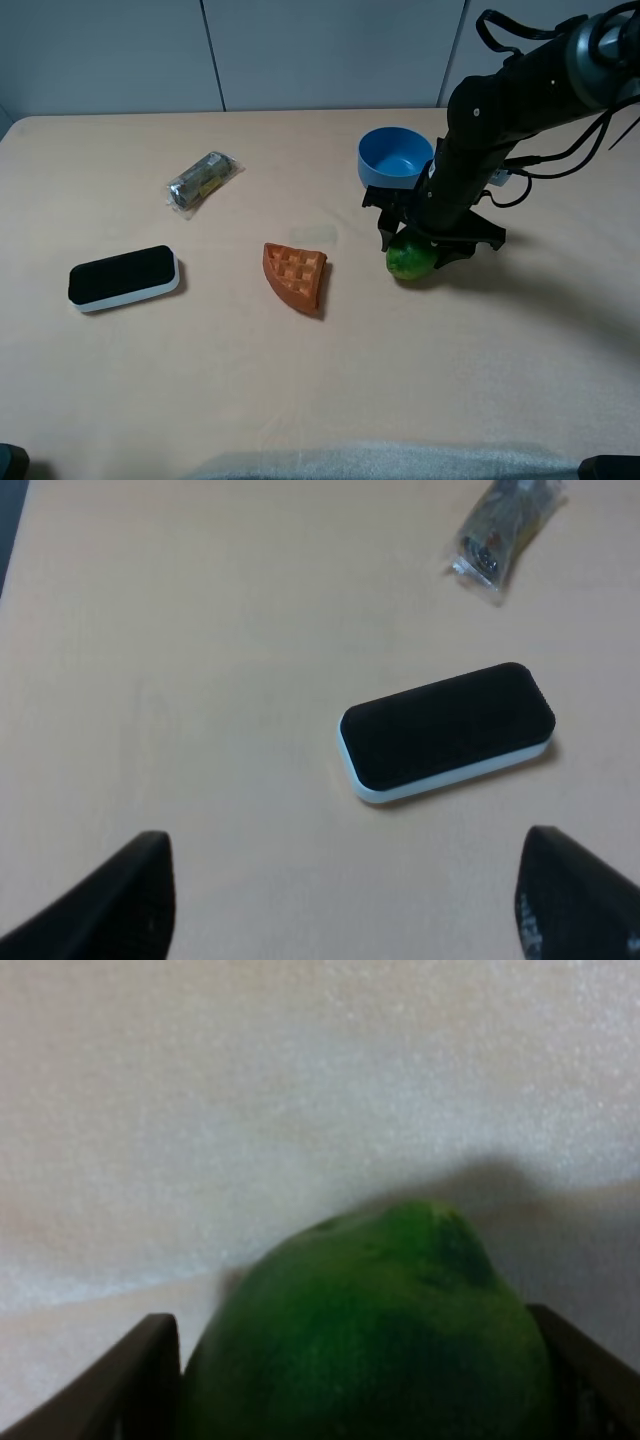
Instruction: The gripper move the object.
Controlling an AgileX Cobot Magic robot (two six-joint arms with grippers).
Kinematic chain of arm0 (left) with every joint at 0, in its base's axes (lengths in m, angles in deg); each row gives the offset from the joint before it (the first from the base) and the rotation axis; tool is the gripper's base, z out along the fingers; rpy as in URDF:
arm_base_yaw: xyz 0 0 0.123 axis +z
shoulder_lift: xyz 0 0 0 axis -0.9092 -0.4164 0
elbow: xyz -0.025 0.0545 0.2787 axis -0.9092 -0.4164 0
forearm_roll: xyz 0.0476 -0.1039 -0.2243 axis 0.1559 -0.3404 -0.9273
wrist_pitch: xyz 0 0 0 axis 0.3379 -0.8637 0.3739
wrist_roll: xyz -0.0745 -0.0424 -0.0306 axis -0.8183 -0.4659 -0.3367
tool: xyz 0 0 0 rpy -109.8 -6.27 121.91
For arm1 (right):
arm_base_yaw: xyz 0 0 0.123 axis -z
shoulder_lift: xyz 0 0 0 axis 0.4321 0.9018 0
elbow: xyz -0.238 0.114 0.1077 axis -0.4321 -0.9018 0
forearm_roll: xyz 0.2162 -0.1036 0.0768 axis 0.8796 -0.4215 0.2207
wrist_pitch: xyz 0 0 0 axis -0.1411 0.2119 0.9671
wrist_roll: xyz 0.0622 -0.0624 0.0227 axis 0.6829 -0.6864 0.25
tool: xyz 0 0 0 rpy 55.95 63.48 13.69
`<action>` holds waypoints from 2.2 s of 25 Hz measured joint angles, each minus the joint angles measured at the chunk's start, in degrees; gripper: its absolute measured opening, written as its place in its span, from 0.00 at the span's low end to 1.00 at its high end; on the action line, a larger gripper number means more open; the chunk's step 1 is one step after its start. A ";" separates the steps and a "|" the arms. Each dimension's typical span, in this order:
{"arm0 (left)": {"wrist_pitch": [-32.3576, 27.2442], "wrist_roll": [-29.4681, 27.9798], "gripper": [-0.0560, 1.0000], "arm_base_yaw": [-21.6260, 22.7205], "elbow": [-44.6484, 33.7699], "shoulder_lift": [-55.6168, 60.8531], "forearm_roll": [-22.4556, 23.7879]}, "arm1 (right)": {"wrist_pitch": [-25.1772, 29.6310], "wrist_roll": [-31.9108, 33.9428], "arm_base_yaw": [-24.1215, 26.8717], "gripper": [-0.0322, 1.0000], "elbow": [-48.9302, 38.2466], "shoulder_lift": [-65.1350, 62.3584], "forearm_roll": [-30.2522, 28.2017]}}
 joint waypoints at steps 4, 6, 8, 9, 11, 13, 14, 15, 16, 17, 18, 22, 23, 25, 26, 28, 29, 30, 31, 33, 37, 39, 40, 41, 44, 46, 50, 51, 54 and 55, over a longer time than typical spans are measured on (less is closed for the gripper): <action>0.00 0.00 0.78 0.00 0.00 0.00 0.00 | 0.29 -0.72 0.00 0.51 0.07 0.00 0.00; 0.00 0.00 0.78 0.00 0.00 0.00 0.00 | 1.03 -3.00 0.00 0.51 0.11 0.00 0.00; 0.00 0.00 0.78 0.00 0.00 0.00 0.00 | 1.23 -4.91 0.00 0.51 0.17 0.00 0.00; 0.00 0.00 0.78 0.00 0.00 0.00 0.00 | 1.23 -5.99 0.00 0.51 0.17 -0.12 -0.07; 0.00 0.00 0.78 0.00 0.00 0.00 0.00 | 1.29 -9.02 0.00 0.51 0.17 -1.03 -0.45; 0.00 0.00 0.78 0.00 0.00 0.00 0.00 | 1.41 -12.18 0.00 0.51 0.17 -3.04 -0.98; 0.00 0.00 0.78 0.00 0.00 0.00 0.00 | 1.54 -13.56 0.00 0.51 0.17 -4.18 -1.29; 0.00 0.00 0.78 0.00 0.00 0.00 0.00 | 1.94 -14.53 0.00 0.51 0.17 -5.33 -1.71; 0.00 0.00 0.78 0.00 0.00 0.00 0.00 | 2.43 -15.61 0.00 0.51 0.22 -6.30 -2.00; 0.00 0.00 0.78 0.00 0.00 0.00 0.00 | 2.86 -16.66 0.00 0.51 0.22 -7.52 -2.22; 0.00 0.00 0.78 0.00 0.00 0.00 0.00 | 3.19 -17.40 0.00 0.51 0.22 -8.72 -2.36; 0.00 0.00 0.78 0.00 0.00 0.00 0.00 | 5.95 -19.46 0.00 0.51 0.23 -12.69 -3.45; 0.00 0.00 0.78 0.00 0.00 0.00 0.00 | 6.68 -19.59 0.00 0.51 0.23 -13.39 -4.03; 0.00 0.00 0.78 0.00 0.00 0.00 0.00 | 8.41 -19.69 0.00 0.51 0.23 -14.89 -5.64; 0.00 0.00 0.78 0.00 0.00 0.00 0.00 | 9.50 -19.74 0.00 0.51 0.23 -15.86 -6.66; 0.00 0.00 0.78 0.00 0.00 0.00 0.00 | 10.99 -19.81 0.50 0.51 0.23 -17.52 -8.14; 0.00 0.00 0.78 0.00 0.00 0.00 0.00 | 11.70 -19.86 0.94 0.51 0.23 -18.28 -8.56; 0.00 0.00 0.78 0.00 0.00 0.00 0.00 | 12.33 -20.12 1.63 0.51 0.23 -19.14 -9.06; 0.00 0.00 0.78 0.00 0.00 0.00 0.00 | 12.33 -20.12 1.63 0.51 0.23 -19.14 -9.06; 0.00 0.00 0.78 0.00 0.00 0.00 0.00 | 13.11 -21.29 3.04 0.51 0.23 -20.54 -9.59; 0.00 0.00 0.78 0.00 0.00 0.00 0.00 | 17.03 -24.56 7.38 0.51 4.07 -22.09 -9.85; 0.00 0.00 0.78 0.00 0.00 0.00 0.00 | 17.94 -24.85 8.00 0.51 5.55 -22.09 -9.98; 0.00 0.00 0.78 0.00 0.00 0.00 0.00 | 18.31 -25.10 8.78 0.51 7.13 -22.09 -10.10; 0.00 0.00 0.78 0.00 0.00 0.00 0.00 | 18.56 -25.25 9.44 0.51 8.53 -22.09 -10.19; 0.00 0.00 0.78 0.00 0.00 0.00 0.00 | 19.36 -27.37 13.20 0.51 14.86 -22.09 -10.26; 0.00 0.00 0.78 0.00 0.00 0.00 0.00 | 19.43 -28.88 15.39 0.51 17.48 -22.03 -10.26; 0.00 0.00 0.78 0.00 0.00 0.00 0.00 | 21.13 -31.45 19.66 0.51 23.49 -19.59 -10.26; 0.00 0.00 0.78 0.00 0.00 0.00 0.00 | 21.64 -32.12 20.67 0.51 25.03 -18.01 -10.20; 0.00 0.00 0.78 0.00 0.00 0.00 0.00 | 22.69 -34.19 21.99 0.51 28.98 -13.54 -9.35; 0.00 0.00 0.78 0.00 0.00 0.00 0.00 | 22.93 -34.73 21.99 0.51 30.42 -12.16 -8.97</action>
